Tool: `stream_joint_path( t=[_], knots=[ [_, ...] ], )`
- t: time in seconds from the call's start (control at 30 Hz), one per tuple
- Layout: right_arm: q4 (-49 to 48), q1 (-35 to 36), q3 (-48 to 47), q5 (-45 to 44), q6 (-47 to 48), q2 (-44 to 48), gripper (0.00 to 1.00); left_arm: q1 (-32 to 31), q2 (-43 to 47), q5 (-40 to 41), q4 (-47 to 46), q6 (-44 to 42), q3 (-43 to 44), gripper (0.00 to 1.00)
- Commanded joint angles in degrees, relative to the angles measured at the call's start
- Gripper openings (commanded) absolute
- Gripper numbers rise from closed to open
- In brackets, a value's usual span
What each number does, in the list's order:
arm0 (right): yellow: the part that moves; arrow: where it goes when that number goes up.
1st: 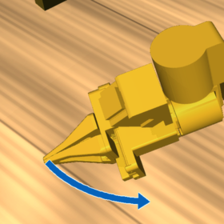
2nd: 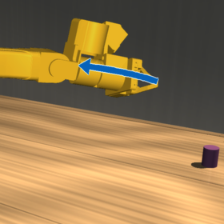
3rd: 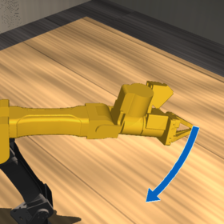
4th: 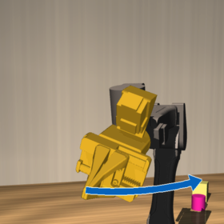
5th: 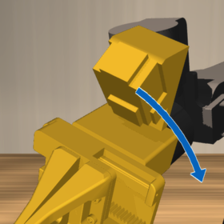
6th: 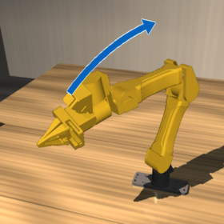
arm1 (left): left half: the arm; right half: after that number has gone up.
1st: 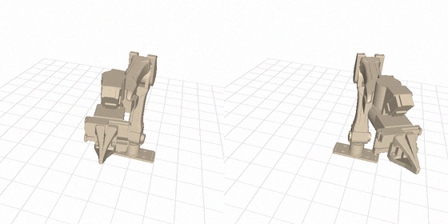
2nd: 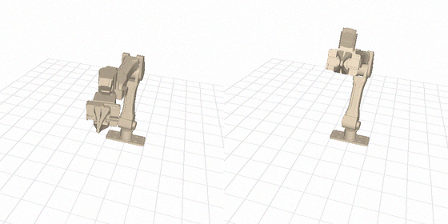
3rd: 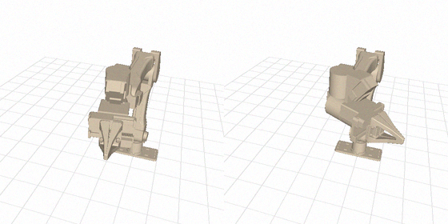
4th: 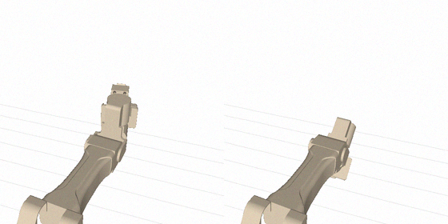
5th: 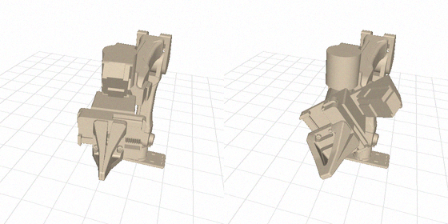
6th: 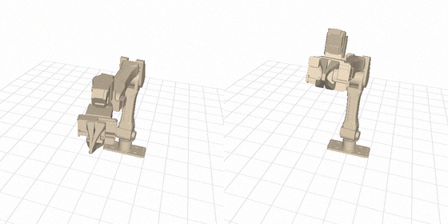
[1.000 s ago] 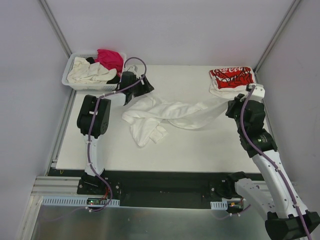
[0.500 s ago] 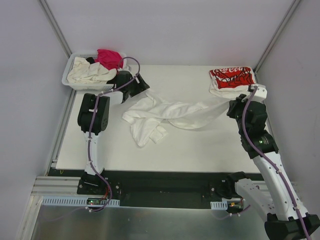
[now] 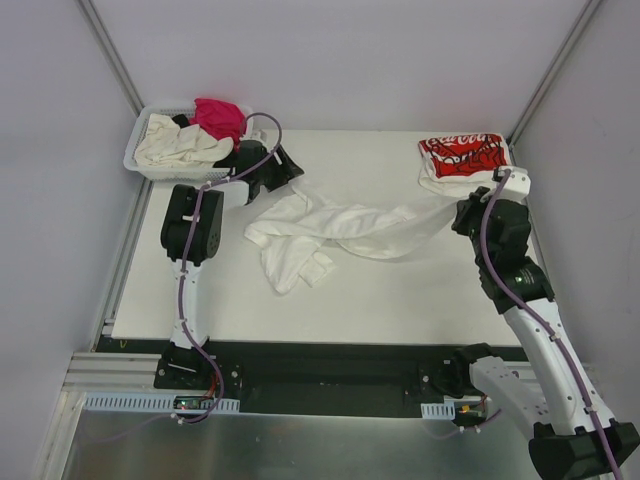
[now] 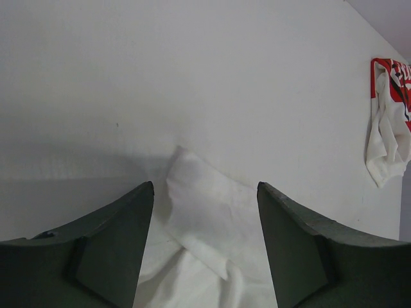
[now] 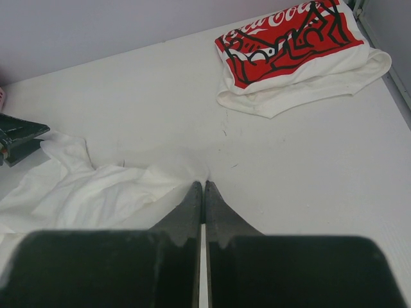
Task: Fold and stack the t-shirts
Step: Flatten out the tshirt
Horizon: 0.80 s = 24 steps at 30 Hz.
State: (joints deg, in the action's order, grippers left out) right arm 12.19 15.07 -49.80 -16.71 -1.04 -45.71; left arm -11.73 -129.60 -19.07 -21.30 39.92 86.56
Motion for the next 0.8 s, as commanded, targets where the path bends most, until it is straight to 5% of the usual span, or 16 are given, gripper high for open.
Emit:
stream_joint_path(
  t=[0.0,0.23,0.47,0.77],
  knots=[
    [-4.01,-0.57,-0.38,0.1,-0.46,-0.34,0.01,-1.37,-1.53,-2.29,-0.85,1.39,1.68,0.64],
    [-4.36,-0.48,-0.21,0.27,-0.9,-0.69,0.01,-3.04,-1.53,-2.73,-1.11,1.21,1.85,0.51],
    [-4.45,-0.57,0.32,0.36,-0.9,-0.25,0.01,-3.48,-1.27,-3.34,-1.03,0.95,2.64,0.0],
    [-4.54,-0.66,0.85,0.63,-1.07,-1.39,0.01,-3.48,1.89,-3.52,3.71,-1.85,9.4,0.0]
  ],
)
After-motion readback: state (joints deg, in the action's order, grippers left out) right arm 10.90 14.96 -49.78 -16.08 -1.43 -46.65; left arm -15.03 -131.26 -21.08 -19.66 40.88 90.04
